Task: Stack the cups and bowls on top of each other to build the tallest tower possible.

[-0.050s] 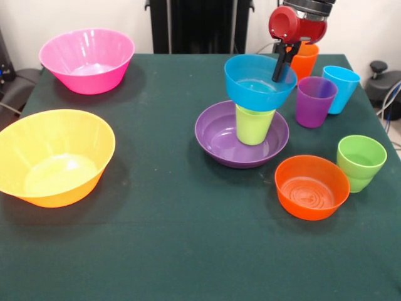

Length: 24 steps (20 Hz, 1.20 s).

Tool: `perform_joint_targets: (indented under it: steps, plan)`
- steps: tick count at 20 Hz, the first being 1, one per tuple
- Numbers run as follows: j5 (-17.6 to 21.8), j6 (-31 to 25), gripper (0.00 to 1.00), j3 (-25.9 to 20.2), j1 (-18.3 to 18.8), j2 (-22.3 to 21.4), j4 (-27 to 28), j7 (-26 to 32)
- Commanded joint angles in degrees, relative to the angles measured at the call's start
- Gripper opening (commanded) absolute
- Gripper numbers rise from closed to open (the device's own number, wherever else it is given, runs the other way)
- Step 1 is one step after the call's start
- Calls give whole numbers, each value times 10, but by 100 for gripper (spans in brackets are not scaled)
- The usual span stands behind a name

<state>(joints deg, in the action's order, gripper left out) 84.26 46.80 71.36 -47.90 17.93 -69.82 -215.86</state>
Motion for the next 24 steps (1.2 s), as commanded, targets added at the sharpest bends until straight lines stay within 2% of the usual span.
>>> perform_joint_targets:
  steps: [1, 17, 24]
  plan:
    - [-13, 13, 0, -88, 0, 25, 76, -148]
    - [6, 31, 0, -79, 1, 50, 89, -180]
    - [28, 66, 0, -69, -2, 64, 90, -198]
